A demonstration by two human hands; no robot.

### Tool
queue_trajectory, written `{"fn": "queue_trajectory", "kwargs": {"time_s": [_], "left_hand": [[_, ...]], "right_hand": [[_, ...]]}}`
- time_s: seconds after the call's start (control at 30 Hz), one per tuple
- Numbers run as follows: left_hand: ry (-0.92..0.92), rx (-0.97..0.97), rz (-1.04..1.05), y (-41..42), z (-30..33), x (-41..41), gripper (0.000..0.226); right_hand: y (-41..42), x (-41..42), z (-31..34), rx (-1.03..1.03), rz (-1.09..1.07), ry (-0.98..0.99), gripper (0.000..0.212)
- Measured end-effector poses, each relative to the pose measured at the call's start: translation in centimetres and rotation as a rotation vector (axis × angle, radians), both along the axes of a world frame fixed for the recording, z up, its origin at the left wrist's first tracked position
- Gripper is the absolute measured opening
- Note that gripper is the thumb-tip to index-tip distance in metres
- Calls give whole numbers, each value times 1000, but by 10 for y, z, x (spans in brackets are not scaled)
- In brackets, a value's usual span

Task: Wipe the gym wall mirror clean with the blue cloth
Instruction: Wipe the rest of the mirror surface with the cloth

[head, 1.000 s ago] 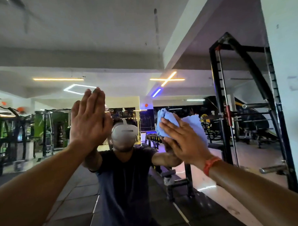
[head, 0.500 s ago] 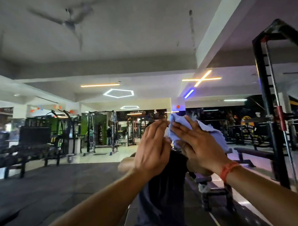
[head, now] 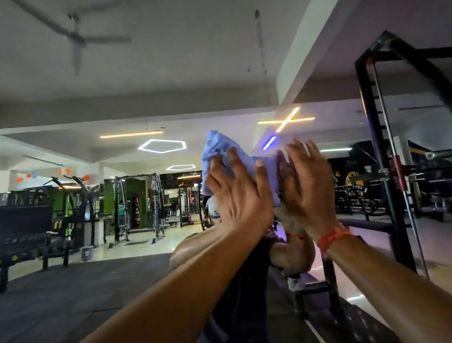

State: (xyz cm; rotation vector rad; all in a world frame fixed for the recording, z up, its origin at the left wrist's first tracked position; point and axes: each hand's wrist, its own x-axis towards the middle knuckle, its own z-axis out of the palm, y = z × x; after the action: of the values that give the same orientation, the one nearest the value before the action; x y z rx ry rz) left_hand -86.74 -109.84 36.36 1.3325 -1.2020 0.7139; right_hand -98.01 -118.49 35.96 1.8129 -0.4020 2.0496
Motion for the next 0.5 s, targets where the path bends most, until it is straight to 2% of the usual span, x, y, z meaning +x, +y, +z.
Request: {"fn": "queue_trajectory", "kwargs": {"time_s": [0.03, 0.1, 0.2, 0.3, 0.5], "left_hand": [[-57, -5, 96, -8, 6, 2, 76], [-192, -9, 235, -22, 18, 12, 72], [-469, -29, 355, -29, 36, 35, 69], [-691, -30, 367, -23, 43, 50, 58], [-1208, 33, 365, -12, 11, 76, 60]], "right_hand": [[-9, 0, -11, 17, -168, -42, 47], [-26, 8, -27, 74, -320, -29, 52], [-37, 10, -30, 49, -345, -31, 53], [-36, 6, -30, 59, -376, -35, 56], [-32, 4, -29, 104, -386, -9, 58]]}}
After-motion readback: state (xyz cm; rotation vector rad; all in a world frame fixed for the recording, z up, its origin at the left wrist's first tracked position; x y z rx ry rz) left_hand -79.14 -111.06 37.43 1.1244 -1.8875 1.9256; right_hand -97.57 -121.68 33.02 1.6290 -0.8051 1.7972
